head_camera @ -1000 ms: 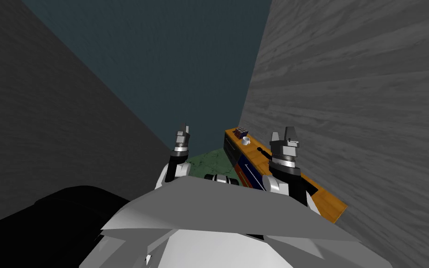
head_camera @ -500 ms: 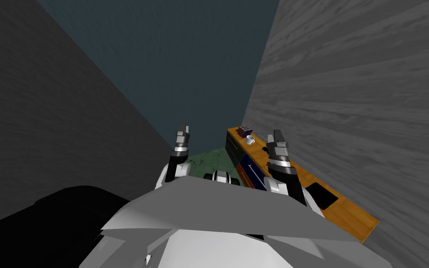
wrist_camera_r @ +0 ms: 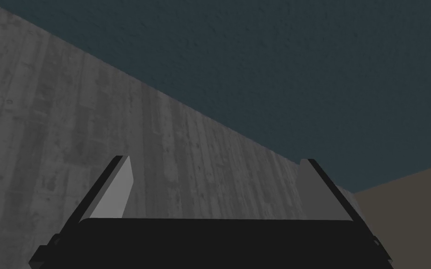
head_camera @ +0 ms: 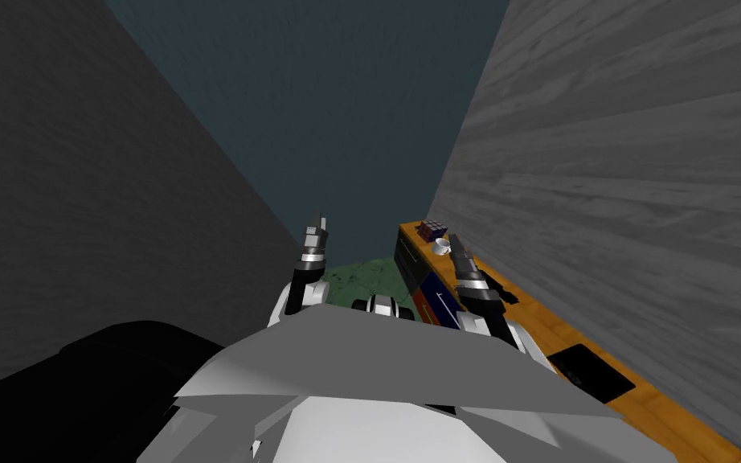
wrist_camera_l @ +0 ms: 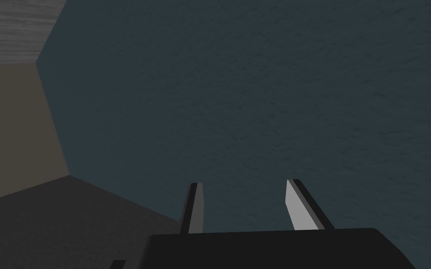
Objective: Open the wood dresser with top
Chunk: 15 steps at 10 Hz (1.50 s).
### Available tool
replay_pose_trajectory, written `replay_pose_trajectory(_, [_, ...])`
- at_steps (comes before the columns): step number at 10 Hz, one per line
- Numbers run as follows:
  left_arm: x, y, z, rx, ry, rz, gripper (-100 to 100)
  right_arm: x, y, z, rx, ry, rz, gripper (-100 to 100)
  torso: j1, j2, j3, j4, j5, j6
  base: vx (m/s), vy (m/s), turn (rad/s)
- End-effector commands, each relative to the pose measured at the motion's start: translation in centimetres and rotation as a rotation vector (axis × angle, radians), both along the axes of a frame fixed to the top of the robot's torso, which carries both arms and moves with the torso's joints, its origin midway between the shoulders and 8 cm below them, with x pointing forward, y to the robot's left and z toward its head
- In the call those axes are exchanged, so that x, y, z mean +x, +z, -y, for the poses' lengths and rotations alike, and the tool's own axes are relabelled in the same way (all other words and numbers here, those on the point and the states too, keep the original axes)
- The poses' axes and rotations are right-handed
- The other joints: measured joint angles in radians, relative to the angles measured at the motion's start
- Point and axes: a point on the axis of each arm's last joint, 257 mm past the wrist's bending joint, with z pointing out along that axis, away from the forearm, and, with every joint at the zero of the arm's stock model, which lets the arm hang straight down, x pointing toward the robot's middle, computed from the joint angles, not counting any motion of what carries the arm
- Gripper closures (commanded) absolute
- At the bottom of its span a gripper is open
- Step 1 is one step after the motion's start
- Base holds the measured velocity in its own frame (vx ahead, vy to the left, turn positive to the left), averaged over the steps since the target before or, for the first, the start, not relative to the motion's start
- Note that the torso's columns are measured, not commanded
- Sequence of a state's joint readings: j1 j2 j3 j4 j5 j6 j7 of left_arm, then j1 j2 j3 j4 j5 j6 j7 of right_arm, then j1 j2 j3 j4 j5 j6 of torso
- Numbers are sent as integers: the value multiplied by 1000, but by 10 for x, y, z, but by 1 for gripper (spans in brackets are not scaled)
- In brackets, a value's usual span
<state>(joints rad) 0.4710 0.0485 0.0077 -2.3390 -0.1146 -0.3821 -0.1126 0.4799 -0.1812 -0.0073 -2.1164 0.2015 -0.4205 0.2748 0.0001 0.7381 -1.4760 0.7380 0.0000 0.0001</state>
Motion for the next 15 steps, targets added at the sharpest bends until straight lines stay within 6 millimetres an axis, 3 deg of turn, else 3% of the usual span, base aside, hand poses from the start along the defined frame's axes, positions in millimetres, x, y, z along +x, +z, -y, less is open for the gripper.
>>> replay_pose_trajectory(1, [0, 0, 0, 0, 0, 0, 0, 5, -43, -2, -155, -35, -98, -100, 0, 0, 0, 0, 0, 0, 48, -5, 230])
replay_pose_trajectory(2, [0, 0, 0, 0, 0, 0, 0, 5, -43, -3, -167, -36, -98, -100, 0, 0, 0, 0, 0, 0, 36, -6, 75])
replay_pose_trajectory(4, [0, 0, 0, 0, 0, 0, 0, 7, -79, -3, -294, -59, -175, -100, 0, 1, 0, 0, 0, 0, 39, -3, 194])
replay_pose_trajectory(5, [0, 0, 0, 0, 0, 0, 0, 7, -79, -3, -304, -59, -176, -100, 0, 0, 0, 0, 0, 0, 34, -9, 78])
replay_pose_trajectory(7, [0, 0, 0, 0, 0, 0, 0, 6, -117, 0, -438, -78, -255, -100, 0, 0, 0, 0, 0, 0, 42, -6, 190])
replay_pose_trajectory(8, [0, 0, 0, 0, 0, 0, 0, 6, -118, -1, -451, -78, -255, -100, 0, -1, 0, 0, 0, 0, 38, -9, 102])
replay_pose_trajectory(9, [0, 0, 0, 0, 0, 0, 0, 4, -138, 1, -523, -85, -295, -100, 0, 0, 0, 0, 0, 0, 35, -9, 194])
replay_pose_trajectory(10, [0, 0, 0, 0, 0, 0, 0, 4, -139, 1, -529, -85, -295, -100, 0, 0, 0, 0, 0, 0, 27, -11, 71])
replay_pose_trajectory(12, [0, 0, 0, 0, 0, 0, 0, -3, -180, 8, -675, -94, -377, -100, 0, 0, 0, 0, 0, 0, 38, -10, 180])
replay_pose_trajectory(13, [0, 0, 0, 0, 0, 0, 0, -3, -181, 7, -690, -93, -376, -100, 0, -1, 0, 0, 0, 0, 37, -17, 128])
replay_pose_trajectory(15, [0, 0, 0, 0, 0, 0, 0, -14, -223, 18, -839, -94, -458, -100, 0, 0, 0, 0, 0, 0, 40, -13, 242])
